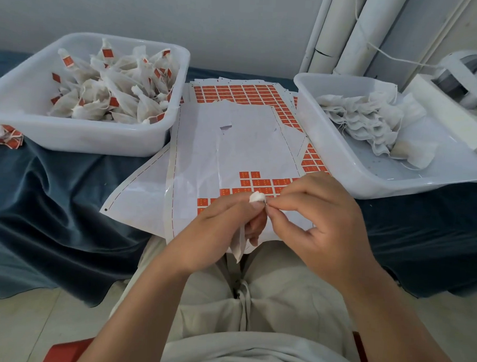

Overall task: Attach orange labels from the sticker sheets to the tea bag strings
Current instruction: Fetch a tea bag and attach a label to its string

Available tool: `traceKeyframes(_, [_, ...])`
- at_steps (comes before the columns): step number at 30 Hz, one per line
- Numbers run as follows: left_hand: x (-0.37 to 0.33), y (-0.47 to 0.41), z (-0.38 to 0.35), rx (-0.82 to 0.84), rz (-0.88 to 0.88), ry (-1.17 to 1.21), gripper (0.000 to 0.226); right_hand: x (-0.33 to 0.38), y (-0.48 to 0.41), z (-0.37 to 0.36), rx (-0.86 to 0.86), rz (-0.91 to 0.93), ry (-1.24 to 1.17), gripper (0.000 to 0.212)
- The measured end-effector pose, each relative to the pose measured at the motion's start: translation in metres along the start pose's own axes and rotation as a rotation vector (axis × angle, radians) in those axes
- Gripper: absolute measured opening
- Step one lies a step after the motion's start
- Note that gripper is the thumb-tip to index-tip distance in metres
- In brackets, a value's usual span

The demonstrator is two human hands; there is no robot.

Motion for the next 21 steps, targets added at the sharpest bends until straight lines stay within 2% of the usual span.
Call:
traceKeyframes(2, [-0.001,0.000,0.000,0.004,0.009,-0.052,0.037,0.000,0.000,0.000,-0.002,-0.034,0.045,0.007])
traceKeyframes(4, [-0.001,-0.001,0.001,0.003,0.039,-0.034,0.036,-0.003,0.001,-0.004,0.035,-0.193,-0.046,0.008])
traceKeyframes(9, [0.005,0.000,0.001,0.003,0.142,0.209,0.036,-0.014,0.007,-0.020,0.327,-0.682,-0.713,0.020])
traceKeyframes(11, [0.005,0.000,-0.002,0.040,0.158,0.283,0.036,-0.018,0.012,-0.025,0.372,-0.836,-0.863,0.022])
traceKeyframes(15, [0.005,-0.001,-0.007,0.067,0.169,0.287,0.037,-0.022,0.014,-0.027,0.363,-0.898,-0.877,0.030])
traceKeyframes(18, [0.004,0.000,-0.010,0.106,0.178,0.333,0.038,-0.024,0.014,-0.021,0.431,-0.938,-0.921,0.034])
traceKeyframes(21, [0.005,0.000,-0.013,0.150,0.180,0.337,0.036,-0.024,0.011,-0.008,0.539,-0.820,-0.707,0.026])
Point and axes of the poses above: each hand's wrist, its own y-axis away from the middle knuckle, its own z-axis out of the back of the hand, x = y × z, the point moved 4 cm from there along -y, towards the middle knuckle, and after that the axes turned 1 degree about -y, right-handed, at the moved point
